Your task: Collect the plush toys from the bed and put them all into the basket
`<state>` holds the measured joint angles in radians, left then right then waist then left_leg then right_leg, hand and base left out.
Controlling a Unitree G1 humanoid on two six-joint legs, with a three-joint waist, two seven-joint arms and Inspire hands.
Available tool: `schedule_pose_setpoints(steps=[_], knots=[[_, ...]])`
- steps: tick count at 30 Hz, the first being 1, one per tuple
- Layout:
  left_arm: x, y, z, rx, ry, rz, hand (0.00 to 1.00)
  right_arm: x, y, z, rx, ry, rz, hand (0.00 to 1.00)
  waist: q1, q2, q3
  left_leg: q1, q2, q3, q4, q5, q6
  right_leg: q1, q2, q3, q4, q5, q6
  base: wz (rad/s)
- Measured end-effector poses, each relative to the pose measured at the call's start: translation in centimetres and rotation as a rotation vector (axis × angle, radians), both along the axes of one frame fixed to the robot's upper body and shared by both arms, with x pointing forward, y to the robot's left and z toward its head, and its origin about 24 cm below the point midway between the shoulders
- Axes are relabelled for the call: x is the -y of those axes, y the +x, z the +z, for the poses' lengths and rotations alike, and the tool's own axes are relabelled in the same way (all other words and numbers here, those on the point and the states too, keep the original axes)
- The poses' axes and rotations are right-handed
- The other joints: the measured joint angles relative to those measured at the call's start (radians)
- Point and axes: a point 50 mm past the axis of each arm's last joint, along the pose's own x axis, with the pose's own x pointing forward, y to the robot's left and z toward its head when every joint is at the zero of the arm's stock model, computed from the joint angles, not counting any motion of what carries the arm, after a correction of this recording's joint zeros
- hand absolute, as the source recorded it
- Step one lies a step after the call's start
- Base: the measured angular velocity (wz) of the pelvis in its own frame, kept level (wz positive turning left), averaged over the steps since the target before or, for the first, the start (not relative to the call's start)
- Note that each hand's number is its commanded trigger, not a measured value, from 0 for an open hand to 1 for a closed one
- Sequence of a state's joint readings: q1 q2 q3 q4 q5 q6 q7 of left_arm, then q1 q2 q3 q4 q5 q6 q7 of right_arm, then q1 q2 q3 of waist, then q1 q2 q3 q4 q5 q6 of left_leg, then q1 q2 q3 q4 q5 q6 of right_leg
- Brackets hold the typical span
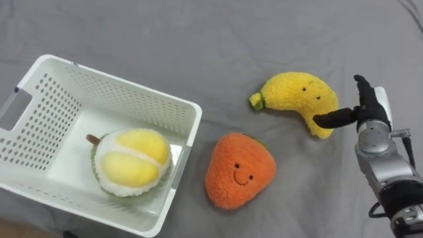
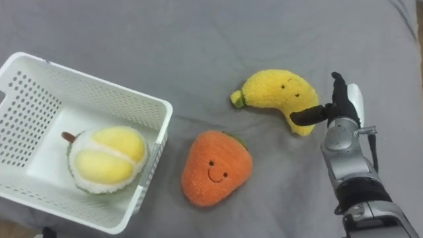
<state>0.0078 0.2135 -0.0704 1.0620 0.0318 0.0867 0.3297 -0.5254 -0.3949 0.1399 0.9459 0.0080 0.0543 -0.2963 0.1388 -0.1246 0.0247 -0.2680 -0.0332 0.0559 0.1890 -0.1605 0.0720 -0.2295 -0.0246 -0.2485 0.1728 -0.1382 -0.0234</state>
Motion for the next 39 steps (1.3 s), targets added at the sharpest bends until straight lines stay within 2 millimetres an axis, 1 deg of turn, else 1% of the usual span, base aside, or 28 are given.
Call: schedule_pose_setpoints(steps=[1, 3, 5, 9, 11, 12, 13, 16, 21, 26, 28, 30, 31, 32, 35, 37, 39], knots=[[0.1, 0.0, 0.0, -0.003, -0.001, -0.012, 0.0, 0.1, -0.1, -0.1, -0.003, 0.001, -0.005, 0.0, 0.003, 0.0, 0.0026, -0.002, 0.0, -0.005, 0.0, 0.0, 0.0, -0.001, 0.0, -0.002, 0.0, 0.0, 0.0, 0.1], [0.2, 0.0, -0.1, -0.004, -0.009, -0.015, 0.0, 0.0, 0.0, -0.2, -0.015, -0.01, -0.003, 0.0, 0.01, 0.001, 0.0044, -0.002, 0.0, -0.005, -0.002, 0.0, 0.0, 0.0, 0.0, -0.001, -0.002, 0.0, 0.0, 0.02], [0.2, 0.2, 0.0, -0.001, -0.009, -0.016, 0.0, -0.4, 0.3, -0.1, -0.016, -0.022, 0.015, 0.0, 0.01, 0.002, 0.0097, -0.004, 0.0, -0.004, -0.002, 0.0, 0.0, -0.002, 0.0, -0.001, -0.003, 0.0, 0.0, 0.0], [0.4, 0.9, 0.1, 0.017, -0.006, -0.041, 0.0, -0.2, 0.5, 0.0, -0.025, -0.026, 0.009, 0.0, 0.016, 0.002, 0.0106, -0.022, -0.001, -0.011, -0.002, 0.0, 0.0, -0.022, 0.0, -0.002, 0.001, 0.0, 0.0, -0.01], [0.6, 1.0, 0.1, 0.02, -0.009, -0.044, 0.0, -0.1, 0.3, -0.3, -0.034, -0.025, 0.005, 0.0, 0.031, 0.003, 0.011, -0.021, 0.0, -0.019, -0.002, 0.0, 0.0, -0.032, 0.0, -0.001, 0.015, 0.0, 0.0, -0.08], [0.6, 1.1, 0.1, 0.022, -0.01, -0.045, 0.0, 0.0, 0.2, -0.4, -0.04, -0.026, 0.002, 0.0, 0.037, 0.007, 0.0136, -0.02, 0.0, -0.039, -0.002, 0.001, -0.001, -0.032, 0.0, -0.002, 0.019, 0.0, 0.0, -0.05], [0.5, 1.1, 0.1, 0.021, -0.009, -0.045, 0.0, 0.0, 0.2, -0.4, -0.041, -0.027, 0.001, 0.0, 0.039, 0.008, 0.0142, -0.021, -0.001, -0.039, -0.002, 0.001, -0.001, -0.032, 0.0, -0.002, 0.018, 0.0, 0.0, 0.0], [0.5, 1.2, 0.1, 0.026, -0.009, -0.046, 0.0, 0.0, 0.4, -0.3, -0.052, -0.057, 0.012, 0.0, 0.051, 0.015, 0.0201, -0.023, -0.003, -0.037, -0.004, 0.001, -0.001, -0.032, -0.001, -0.004, 0.013, 0.0, 0.0, -0.03], [0.5, 1.1, 0.0, 0.028, -0.01, -0.047, 0.0, 0.0, 0.6, -0.2, -0.048, -0.062, 0.016, 0.0, 0.06, 0.017, 0.0223, -0.024, -0.003, -0.037, -0.004, 0.001, -0.001, -0.032, -0.001, -0.008, 0.012, 0.0, 0.0, 0.0], [0.5, 1.0, 0.0, 0.025, -0.01, -0.046, 0.0, 0.0, 0.8, 0.1, -0.021, -0.068, 0.015, 0.0, 0.061, 0.019, 0.0235, -0.026, -0.004, -0.047, -0.004, 0.001, -0.001, -0.031, -0.003, -0.031, 0.012, 0.0, 0.0, 0.04], [0.5, 1.0, 0.0, 0.027, -0.01, -0.048, 0.0, 0.2, 0.8, 0.1, -0.024, -0.076, -0.001, 0.0, 0.061, 0.022, 0.0256, -0.033, -0.005, -0.057, -0.001, 0.001, -0.001, -0.033, -0.004, -0.041, 0.012, 0.0, 0.0, 0.12], [0.6, 1.0, 0.0, 0.024, -0.005, -0.068, 0.0, 0.5, 1.0, 0.4, -0.026, -0.099, -0.022, 0.0, 0.062, 0.023, 0.0263, -0.049, -0.01, -0.067, 0.0, 0.008, -0.001, -0.044, -0.009, -0.053, 0.012, 0.0, 0.0, 0.16], [0.6, 1.0, 0.0, 0.023, -0.004, -0.073, 0.0, 0.6, 1.1, 0.6, -0.019, -0.11, -0.027, 0.47, 0.062, 0.025, 0.0277, -0.056, -0.012, -0.071, 0.0, 0.01, -0.001, -0.05, -0.01, -0.056, 0.012, 0.0, 0.0, 0.14], [0.6, 1.0, 0.0, 0.022, -0.004, -0.077, 0.0, 0.7, 1.1, 0.7, -0.016, -0.113, -0.03, 1.0, 0.063, 0.026, 0.028, -0.059, -0.012, -0.072, 0.0, 0.011, -0.001, -0.053, -0.01, -0.056, 0.013, 0.0, 0.0, 0.09], [0.8, 1.1, 0.0, 0.025, -0.005, -0.084, 0.0, 1.0, 1.3, 1.2, 0.001, -0.137, -0.035, 1.0, 0.083, 0.027, 0.0286, -0.079, -0.014, -0.075, 0.002, 0.013, 0.0, -0.071, -0.012, -0.058, 0.013, 0.0, 0.0, 0.02], [0.8, 1.1, 0.0, 0.028, -0.007, -0.085, 0.0, 1.8, 1.1, 1.6, 0.006, -0.172, -0.049, 1.0, 0.092, 0.035, 0.0314, -0.09, -0.016, -0.09, 0.009, 0.014, -0.001, -0.075, -0.014, -0.075, 0.016, 0.0, 0.0, 0.16], [0.9, 1.1, -0.1, 0.024, -0.005, -0.098, 0.0, 2.4, 1.0, 1.9, 0.011, -0.191, -0.066, 1.0, 0.105, 0.039, 0.0328, -0.09, -0.016, -0.099, 0.009, 0.014, -0.001, -0.075, -0.014, -0.082, 0.018, 0.0, 0.0, 0.11]])
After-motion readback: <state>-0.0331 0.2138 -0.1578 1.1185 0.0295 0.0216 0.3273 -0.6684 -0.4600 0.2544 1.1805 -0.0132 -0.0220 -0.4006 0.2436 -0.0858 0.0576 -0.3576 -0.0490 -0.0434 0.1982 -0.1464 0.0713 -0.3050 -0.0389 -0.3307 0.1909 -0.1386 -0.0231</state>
